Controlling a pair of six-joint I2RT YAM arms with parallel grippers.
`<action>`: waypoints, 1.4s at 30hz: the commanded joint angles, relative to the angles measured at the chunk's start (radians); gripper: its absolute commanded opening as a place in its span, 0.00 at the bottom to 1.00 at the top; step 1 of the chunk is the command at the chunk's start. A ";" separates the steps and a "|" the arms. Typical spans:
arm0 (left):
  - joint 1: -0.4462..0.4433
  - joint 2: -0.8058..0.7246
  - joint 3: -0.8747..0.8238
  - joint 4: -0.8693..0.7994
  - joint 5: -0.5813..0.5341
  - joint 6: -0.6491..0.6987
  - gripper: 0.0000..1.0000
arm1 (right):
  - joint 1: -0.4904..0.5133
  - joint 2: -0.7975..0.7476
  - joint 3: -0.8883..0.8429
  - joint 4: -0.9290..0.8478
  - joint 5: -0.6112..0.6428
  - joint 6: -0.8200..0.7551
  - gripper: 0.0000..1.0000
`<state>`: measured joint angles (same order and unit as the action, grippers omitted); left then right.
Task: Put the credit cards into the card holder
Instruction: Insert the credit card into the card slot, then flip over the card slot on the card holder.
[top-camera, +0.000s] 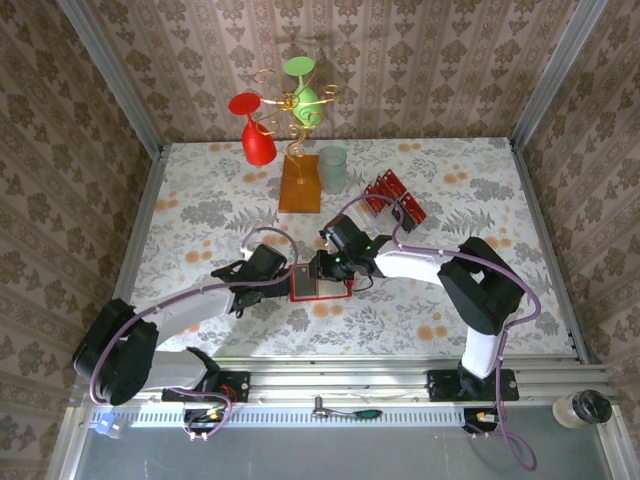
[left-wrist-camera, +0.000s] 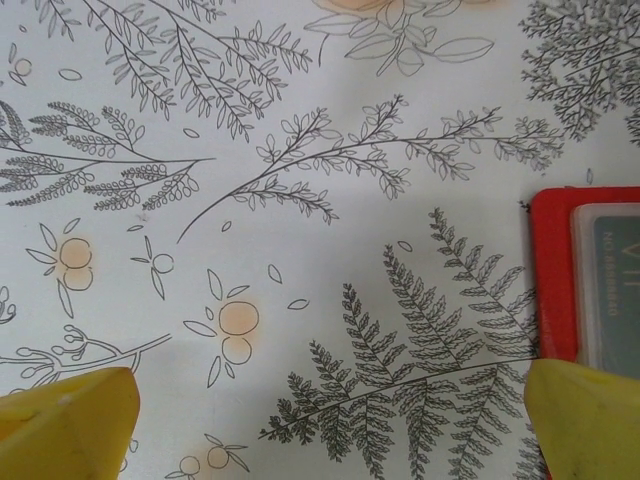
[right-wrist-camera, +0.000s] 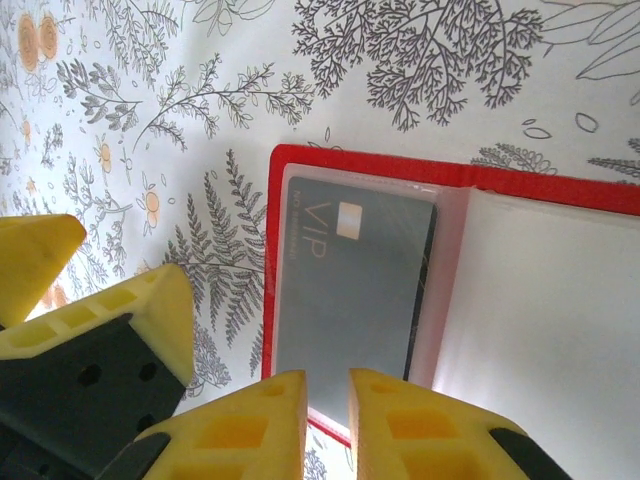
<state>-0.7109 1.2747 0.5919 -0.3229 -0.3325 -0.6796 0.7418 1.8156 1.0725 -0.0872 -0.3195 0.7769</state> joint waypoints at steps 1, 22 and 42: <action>0.007 -0.035 0.038 -0.050 0.011 0.010 1.00 | -0.019 -0.028 0.020 -0.072 0.039 -0.046 0.21; -0.128 0.073 0.124 0.006 0.030 -0.102 1.00 | -0.134 0.004 -0.015 -0.088 0.039 -0.124 0.20; -0.208 0.218 0.166 0.090 0.044 -0.122 1.00 | -0.124 0.086 0.012 -0.082 -0.013 -0.127 0.16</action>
<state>-0.9104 1.4887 0.7406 -0.2527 -0.2909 -0.7929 0.6106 1.8702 1.0679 -0.1616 -0.3069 0.6502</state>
